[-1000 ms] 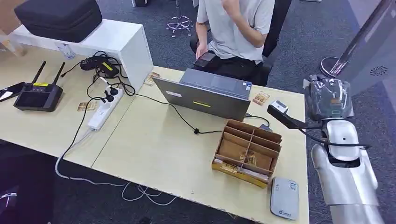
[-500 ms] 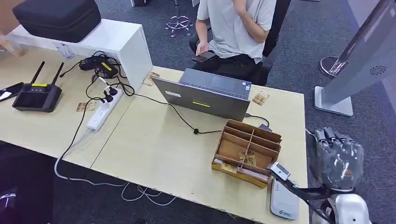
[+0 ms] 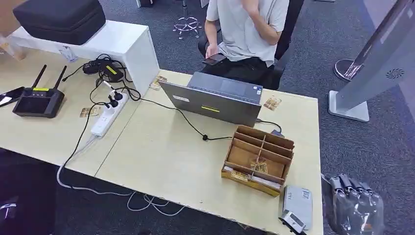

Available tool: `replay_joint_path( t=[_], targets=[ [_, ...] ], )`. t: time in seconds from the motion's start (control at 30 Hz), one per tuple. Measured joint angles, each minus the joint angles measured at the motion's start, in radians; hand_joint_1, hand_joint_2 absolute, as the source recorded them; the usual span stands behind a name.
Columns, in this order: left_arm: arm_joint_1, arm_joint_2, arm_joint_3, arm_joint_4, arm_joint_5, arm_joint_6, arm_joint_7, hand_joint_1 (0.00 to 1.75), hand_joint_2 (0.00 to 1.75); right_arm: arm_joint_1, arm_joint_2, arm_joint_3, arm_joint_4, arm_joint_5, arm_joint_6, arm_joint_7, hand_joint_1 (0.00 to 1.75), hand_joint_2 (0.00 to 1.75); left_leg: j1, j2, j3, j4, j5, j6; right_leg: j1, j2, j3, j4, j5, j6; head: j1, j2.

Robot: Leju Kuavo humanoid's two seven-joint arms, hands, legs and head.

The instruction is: Pass the card to the sensor for recognition and then transmit it.

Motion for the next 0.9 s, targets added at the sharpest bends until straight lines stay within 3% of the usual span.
replay_joint_path(
  t=[0.17, 0.3, 0.53, 0.9],
  targets=[
    [0.0, 0.003, 0.004, 0.0, -0.015, -0.002, 0.017, 0.0, 1.75, -0.006, 0.027, 0.015, 0.153, 0.033, -0.034, 0.031, 1.75, 1.75, 0.0, 0.0, 0.0, 0.0, 0.0, 0.0, 0.0, 0.0, 0.0, 0.0, 0.0, 0.0, 0.0, 0.0],
    [-0.002, 0.006, 0.006, 0.0, -0.031, -0.006, 0.003, 0.0, 1.75, -0.056, 0.021, 0.091, 0.342, 0.035, -0.075, 0.203, 1.75, 1.75, 0.0, 0.001, 0.0, 0.0, 0.0, 0.0, 0.0, 0.001, 0.0, 0.0, 0.0, 0.0, 0.0, 0.0],
    [-0.002, 0.007, 0.008, 0.0, -0.043, -0.006, 0.003, 0.0, 1.75, -0.127, -0.006, 0.19, 0.531, 0.035, -0.08, 0.33, 1.75, 1.75, 0.0, 0.001, 0.0, 0.0, 0.0, 0.0, 0.0, 0.001, 0.0, 0.0, 0.0, 0.0, 0.0, 0.0],
    [-0.003, 0.011, 0.008, 0.0, -0.044, -0.006, 0.007, 0.0, 1.75, -0.188, -0.036, 0.263, 0.645, 0.035, -0.111, 0.362, 1.75, 1.75, 0.0, 0.001, 0.001, 0.0, 0.0, 0.0, 0.0, 0.001, 0.001, 0.0, 0.0, 0.0, 0.0, 0.0]
  ],
)
